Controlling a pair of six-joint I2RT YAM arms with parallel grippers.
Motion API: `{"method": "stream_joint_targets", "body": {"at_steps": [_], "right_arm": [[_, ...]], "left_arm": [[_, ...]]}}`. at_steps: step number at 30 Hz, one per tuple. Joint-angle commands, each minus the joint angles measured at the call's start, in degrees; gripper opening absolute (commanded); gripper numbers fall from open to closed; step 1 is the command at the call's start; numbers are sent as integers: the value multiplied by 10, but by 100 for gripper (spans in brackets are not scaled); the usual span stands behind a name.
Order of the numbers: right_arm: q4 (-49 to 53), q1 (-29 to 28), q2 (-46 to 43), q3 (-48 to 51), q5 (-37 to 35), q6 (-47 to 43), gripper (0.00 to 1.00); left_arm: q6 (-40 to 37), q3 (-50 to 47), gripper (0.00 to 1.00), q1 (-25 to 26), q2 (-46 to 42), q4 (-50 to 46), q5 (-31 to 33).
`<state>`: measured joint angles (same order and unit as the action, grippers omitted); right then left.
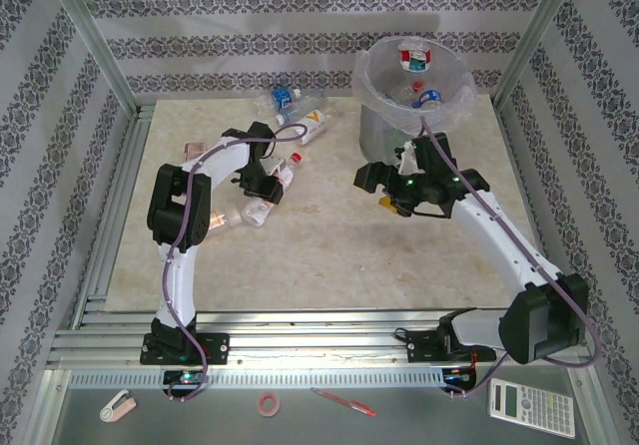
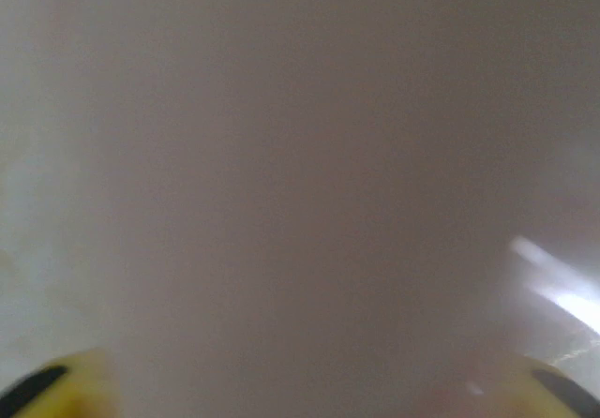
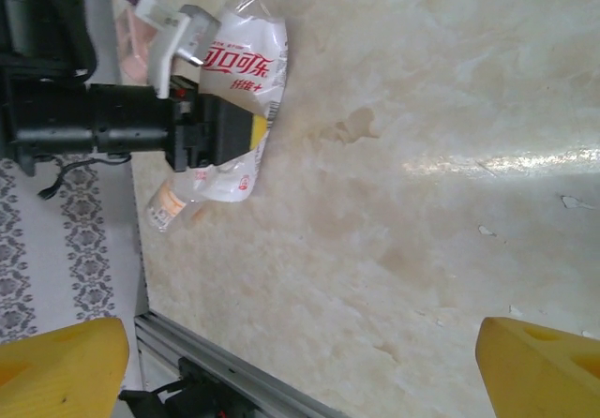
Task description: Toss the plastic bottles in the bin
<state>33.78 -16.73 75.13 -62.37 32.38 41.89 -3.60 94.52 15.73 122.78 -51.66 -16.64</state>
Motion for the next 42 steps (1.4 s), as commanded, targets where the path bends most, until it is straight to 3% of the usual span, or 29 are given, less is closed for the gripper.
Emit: {"method": "stream_joint_targets", "body": {"at_steps": [1, 4, 8, 18, 25, 30, 42], "right_arm": [[-32, -13, 24, 11, -12, 2, 94], [-43, -27, 53, 6, -3, -2, 94], [-75, -50, 80, 2, 0, -8, 93], [-223, -73, 65, 32, 20, -28, 85], [-263, -69, 47, 51, 14, -48, 76], [-280, -43, 30, 74, 8, -37, 61], [-348, -26, 8, 116, 42, -11, 48]], "left_arm": [[18, -36, 32, 1, -56, 52, -69], [28, -44, 26, 8, -76, 63, -105], [47, -61, 25, 20, -111, 92, -153], [119, -67, 24, 65, -162, 117, -366], [136, -48, 24, 109, -181, 117, -415], [140, -40, 24, 124, -186, 118, -435], [142, -36, 23, 144, -197, 118, -477]]}}
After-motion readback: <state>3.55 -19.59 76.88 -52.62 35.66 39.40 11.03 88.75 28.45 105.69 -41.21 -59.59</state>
